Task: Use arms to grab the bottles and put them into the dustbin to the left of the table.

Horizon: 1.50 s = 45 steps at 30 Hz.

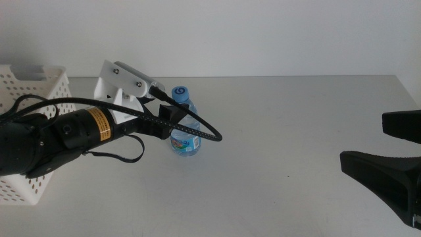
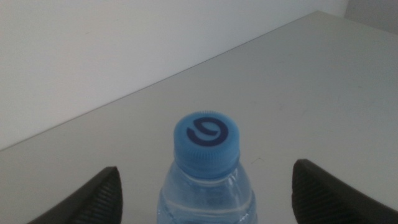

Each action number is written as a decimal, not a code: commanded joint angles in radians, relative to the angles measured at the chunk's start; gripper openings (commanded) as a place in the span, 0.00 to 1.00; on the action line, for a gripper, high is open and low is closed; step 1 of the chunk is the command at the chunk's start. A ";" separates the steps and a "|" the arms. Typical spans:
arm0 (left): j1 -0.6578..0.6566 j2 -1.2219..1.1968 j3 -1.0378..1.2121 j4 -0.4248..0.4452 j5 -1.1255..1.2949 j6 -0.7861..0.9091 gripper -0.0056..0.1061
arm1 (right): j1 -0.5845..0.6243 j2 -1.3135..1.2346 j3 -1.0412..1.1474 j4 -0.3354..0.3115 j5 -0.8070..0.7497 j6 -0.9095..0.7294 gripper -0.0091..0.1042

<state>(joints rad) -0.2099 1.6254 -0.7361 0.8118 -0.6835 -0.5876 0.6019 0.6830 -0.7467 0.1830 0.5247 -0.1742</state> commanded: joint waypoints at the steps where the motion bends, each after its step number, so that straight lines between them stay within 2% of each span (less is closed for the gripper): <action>1: 0.002 -0.006 -0.046 -0.050 -0.072 -0.013 0.89 | 0.000 0.000 -0.024 0.001 -0.069 -0.003 0.72; 13: 0.002 0.215 -0.118 -0.068 -0.200 0.002 0.89 | 0.000 0.000 -0.024 0.001 -0.069 -0.005 0.72; 23: 0.002 0.360 -0.118 -0.181 -0.357 0.107 0.89 | 0.000 0.000 -0.024 0.001 -0.069 -0.004 0.72; 28: 0.002 0.378 -0.118 -0.205 -0.378 0.152 0.87 | 0.000 0.000 -0.024 0.001 -0.069 -0.004 0.72; 31: 0.002 0.378 -0.120 -0.210 -0.367 0.168 0.78 | 0.000 0.000 -0.024 0.001 -0.069 -0.004 0.72; 32: 0.002 0.378 -0.120 -0.213 -0.367 0.167 0.72 | 0.000 0.000 -0.024 0.001 -0.069 -0.004 0.72; 39: 0.002 0.376 -0.100 -0.198 -0.402 0.097 0.19 | 0.000 0.000 -0.024 0.001 -0.069 -0.004 0.72; 41: 0.002 0.361 -0.095 -0.172 -0.394 0.100 0.09 | 0.000 0.000 -0.024 0.001 -0.069 -0.004 0.72; 43: 0.001 0.325 -0.095 -0.140 -0.345 0.120 0.05 | 0.000 0.000 -0.024 0.001 -0.069 -0.004 0.72; 45: -0.009 0.264 -0.095 -0.125 -0.257 0.118 0.05 | 0.000 0.000 -0.024 0.001 -0.069 -0.004 0.72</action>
<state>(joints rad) -0.2120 1.9884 -0.8159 0.7029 -0.8915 -0.4602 0.6019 0.6830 -0.7467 0.1830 0.5247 -0.1742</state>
